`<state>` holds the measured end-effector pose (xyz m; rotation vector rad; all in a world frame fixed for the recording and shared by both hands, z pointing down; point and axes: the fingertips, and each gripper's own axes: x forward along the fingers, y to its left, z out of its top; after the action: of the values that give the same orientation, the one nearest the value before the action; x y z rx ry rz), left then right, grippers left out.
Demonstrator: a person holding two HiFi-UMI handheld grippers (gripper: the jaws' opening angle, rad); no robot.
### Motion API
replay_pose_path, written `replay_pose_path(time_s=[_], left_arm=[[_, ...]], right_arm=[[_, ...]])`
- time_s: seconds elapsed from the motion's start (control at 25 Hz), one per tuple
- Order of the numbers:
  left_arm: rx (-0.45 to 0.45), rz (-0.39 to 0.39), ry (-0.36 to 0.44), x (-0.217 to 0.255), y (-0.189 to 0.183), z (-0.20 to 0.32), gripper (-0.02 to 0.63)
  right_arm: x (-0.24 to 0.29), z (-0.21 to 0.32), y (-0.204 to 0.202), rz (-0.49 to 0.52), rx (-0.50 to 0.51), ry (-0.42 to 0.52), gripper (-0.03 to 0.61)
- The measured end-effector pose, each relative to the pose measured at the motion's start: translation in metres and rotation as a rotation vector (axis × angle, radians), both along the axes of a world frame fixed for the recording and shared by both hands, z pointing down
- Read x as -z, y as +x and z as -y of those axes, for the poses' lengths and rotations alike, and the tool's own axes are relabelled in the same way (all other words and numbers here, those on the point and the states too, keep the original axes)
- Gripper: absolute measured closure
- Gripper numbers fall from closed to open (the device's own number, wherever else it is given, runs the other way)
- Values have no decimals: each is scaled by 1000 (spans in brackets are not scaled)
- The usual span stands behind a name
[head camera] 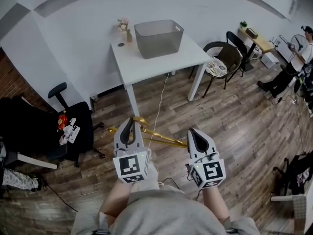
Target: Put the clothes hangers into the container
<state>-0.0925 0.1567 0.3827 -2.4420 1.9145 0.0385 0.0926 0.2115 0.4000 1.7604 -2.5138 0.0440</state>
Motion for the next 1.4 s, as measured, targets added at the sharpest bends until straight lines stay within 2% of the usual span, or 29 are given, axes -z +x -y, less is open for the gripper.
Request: replay_pose_path(time_s=[0.32, 0.72, 1.08, 1.4], left_arm=[[-22, 2, 4, -7, 10, 51, 594], [-28, -17, 13, -5, 13, 162, 594], [-31, -30, 36, 11, 12, 259, 594], [-35, -33, 43, 15, 9, 329, 594]], right_arm=[[-10, 49, 7, 18, -10, 4, 575], [-5, 152, 6, -12, 0, -12, 575], [10, 247, 5, -43, -9, 20, 575], [15, 319, 0, -44, -9, 21, 575]])
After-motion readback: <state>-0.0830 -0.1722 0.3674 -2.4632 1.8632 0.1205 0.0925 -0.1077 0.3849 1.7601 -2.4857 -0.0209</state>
